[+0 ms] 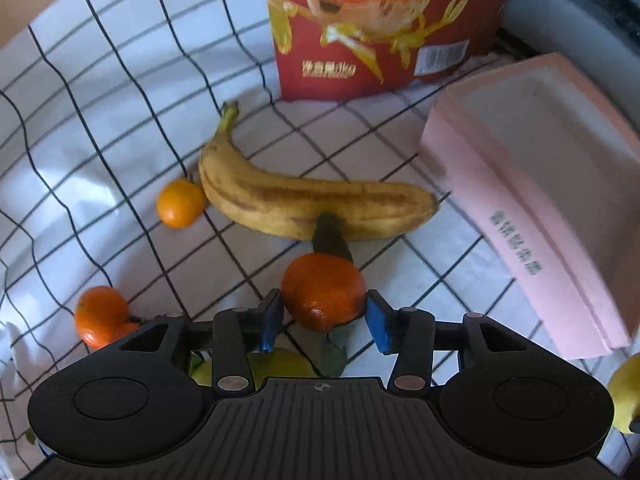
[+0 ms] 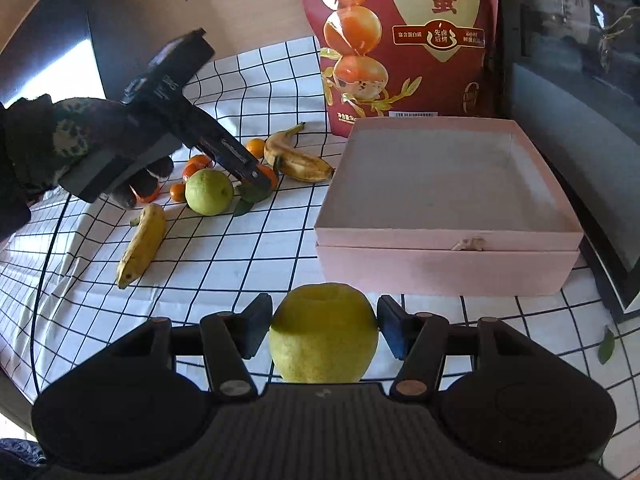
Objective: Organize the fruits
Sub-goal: 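Lift the green pear with the right gripper while the left gripper grasps a mandarin, then carry the mandarin with the left gripper while the right gripper holds the pear, then lower the mandarin into the pink box and open the left gripper, then lower the green pear into the pink box and open the right gripper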
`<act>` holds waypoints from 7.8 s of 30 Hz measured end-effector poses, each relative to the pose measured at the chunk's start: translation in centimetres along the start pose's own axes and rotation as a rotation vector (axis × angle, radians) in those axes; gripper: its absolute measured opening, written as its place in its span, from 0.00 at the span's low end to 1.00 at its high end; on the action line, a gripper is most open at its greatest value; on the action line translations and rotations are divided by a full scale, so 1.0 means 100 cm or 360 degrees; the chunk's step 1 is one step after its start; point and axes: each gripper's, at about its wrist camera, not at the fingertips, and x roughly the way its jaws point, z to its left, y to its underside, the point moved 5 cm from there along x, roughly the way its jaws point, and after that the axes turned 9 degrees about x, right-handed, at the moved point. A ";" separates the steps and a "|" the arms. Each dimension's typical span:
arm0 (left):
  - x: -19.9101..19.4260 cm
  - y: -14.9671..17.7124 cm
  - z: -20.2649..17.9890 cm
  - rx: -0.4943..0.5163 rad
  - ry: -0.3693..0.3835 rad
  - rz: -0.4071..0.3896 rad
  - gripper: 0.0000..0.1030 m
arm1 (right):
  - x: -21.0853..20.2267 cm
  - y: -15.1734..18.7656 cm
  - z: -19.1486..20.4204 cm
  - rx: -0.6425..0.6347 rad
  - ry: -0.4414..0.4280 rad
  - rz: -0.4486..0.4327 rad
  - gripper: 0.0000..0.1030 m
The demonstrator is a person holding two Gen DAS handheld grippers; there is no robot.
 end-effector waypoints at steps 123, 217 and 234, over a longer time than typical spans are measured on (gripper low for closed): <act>-0.174 0.103 -0.082 -0.0600 0.0243 -0.0700 0.47 | 0.001 -0.031 0.048 -0.0389 -0.0261 -0.0192 0.60; -0.114 0.172 -0.072 -0.1011 0.0305 -0.0520 0.40 | 0.028 -0.091 -0.015 -0.0347 0.0015 0.0044 0.61; -0.128 0.196 -0.038 -0.1155 0.0081 -0.0568 0.40 | 0.037 -0.123 -0.011 -0.0216 -0.0031 -0.0092 0.64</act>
